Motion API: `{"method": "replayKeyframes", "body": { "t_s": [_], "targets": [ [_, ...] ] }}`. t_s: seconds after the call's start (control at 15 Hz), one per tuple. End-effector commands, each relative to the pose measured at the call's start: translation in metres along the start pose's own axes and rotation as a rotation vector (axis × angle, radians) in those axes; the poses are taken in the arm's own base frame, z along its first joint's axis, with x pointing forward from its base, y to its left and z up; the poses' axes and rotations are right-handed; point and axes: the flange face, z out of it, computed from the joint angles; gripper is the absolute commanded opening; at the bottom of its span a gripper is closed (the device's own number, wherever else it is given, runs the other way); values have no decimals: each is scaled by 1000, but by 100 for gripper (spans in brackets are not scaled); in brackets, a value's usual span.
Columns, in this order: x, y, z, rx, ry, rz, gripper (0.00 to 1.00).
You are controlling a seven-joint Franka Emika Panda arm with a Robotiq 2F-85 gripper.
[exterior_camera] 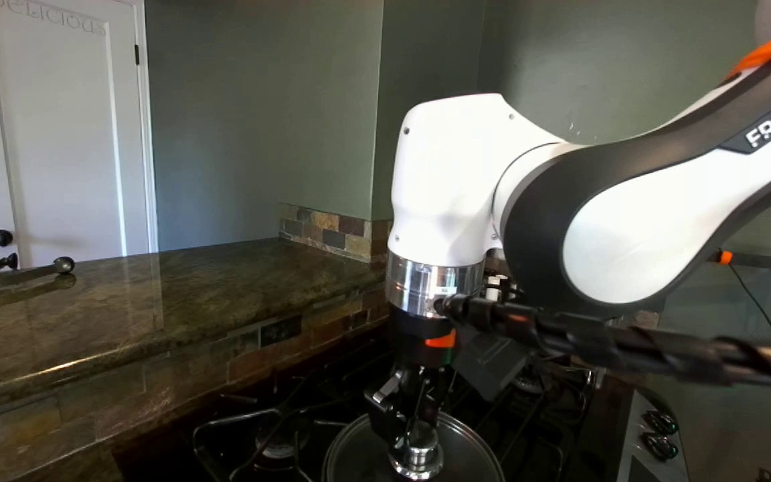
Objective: Remove the lid from the pan and move the pan to the left then put the lid back on the pan.
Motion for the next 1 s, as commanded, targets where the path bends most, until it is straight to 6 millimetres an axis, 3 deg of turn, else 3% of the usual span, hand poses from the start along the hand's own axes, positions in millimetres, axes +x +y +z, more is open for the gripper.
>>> {"method": "replayKeyframes", "body": {
  "t_s": [0.0, 0.13, 0.2, 0.47, 0.53, 0.93],
  "targets": [
    [2, -5, 1, -2, 0, -6, 23],
    [2, -5, 3, -4, -3, -7, 23],
    [3, -5, 2, -2, -1, -3, 66],
    [8, -1, -12, 33, 53, 16, 94],
    [10, 0, -18, 44, 68, 18, 99],
    [39, 27, -58, 67, 106, 107, 100]
  ]
}}
